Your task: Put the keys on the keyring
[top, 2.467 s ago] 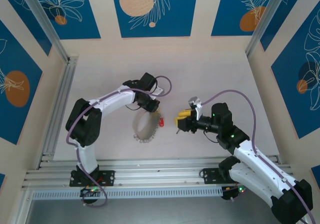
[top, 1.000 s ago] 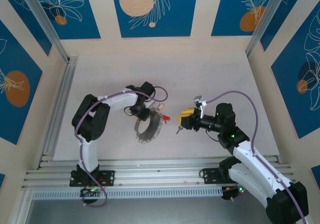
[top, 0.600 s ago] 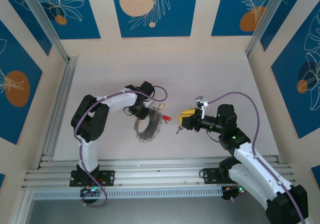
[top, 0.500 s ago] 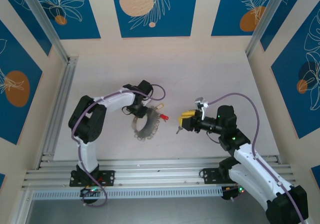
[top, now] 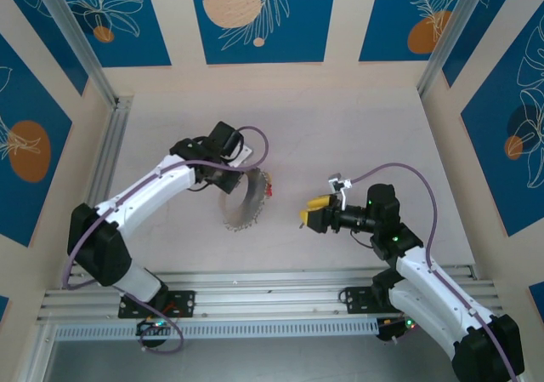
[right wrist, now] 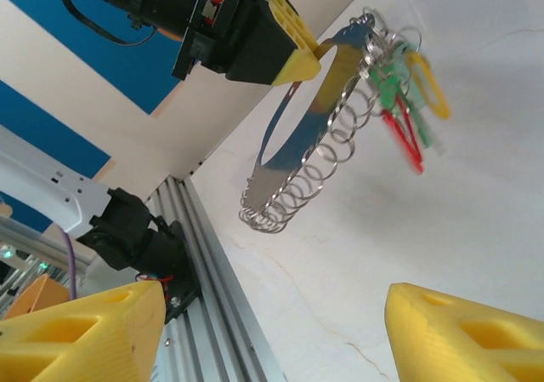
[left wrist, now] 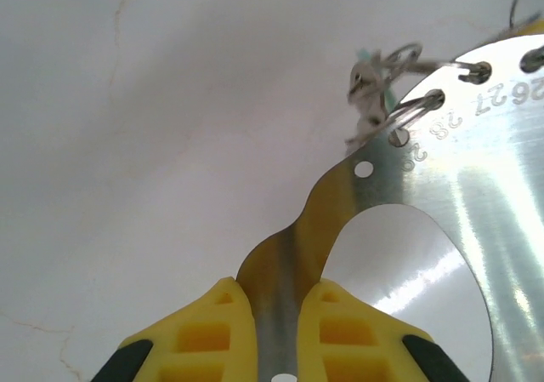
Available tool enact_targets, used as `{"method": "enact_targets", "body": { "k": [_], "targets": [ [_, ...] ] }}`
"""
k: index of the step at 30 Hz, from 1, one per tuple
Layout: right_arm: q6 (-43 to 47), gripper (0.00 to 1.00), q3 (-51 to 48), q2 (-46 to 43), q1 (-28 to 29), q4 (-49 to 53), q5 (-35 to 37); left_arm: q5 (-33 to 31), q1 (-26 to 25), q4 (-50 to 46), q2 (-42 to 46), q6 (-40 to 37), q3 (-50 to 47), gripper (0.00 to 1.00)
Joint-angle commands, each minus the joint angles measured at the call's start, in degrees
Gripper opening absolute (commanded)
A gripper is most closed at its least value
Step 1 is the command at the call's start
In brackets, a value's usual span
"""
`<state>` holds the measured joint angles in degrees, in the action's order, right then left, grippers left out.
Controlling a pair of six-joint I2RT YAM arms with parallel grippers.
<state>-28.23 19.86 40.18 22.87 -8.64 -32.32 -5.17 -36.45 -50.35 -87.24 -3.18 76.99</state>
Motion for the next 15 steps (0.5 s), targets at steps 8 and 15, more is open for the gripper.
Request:
{"method": "enact_targets", "body": {
  "k": [8, 15],
  "targets": [
    [-0.4, 0.44, -0.5, 2.4, 6.1, -6.3, -6.6, 10.9, -0.7, -15.8, 0.1, -7.8, 9.6, 0.00],
    [0.7, 0.33, 0.3, 5.8, 12.0, -10.2, -6.3, 23.1, -2.9, -13.0, 3.4, -10.3, 8.9, 0.00]
  ]
}}
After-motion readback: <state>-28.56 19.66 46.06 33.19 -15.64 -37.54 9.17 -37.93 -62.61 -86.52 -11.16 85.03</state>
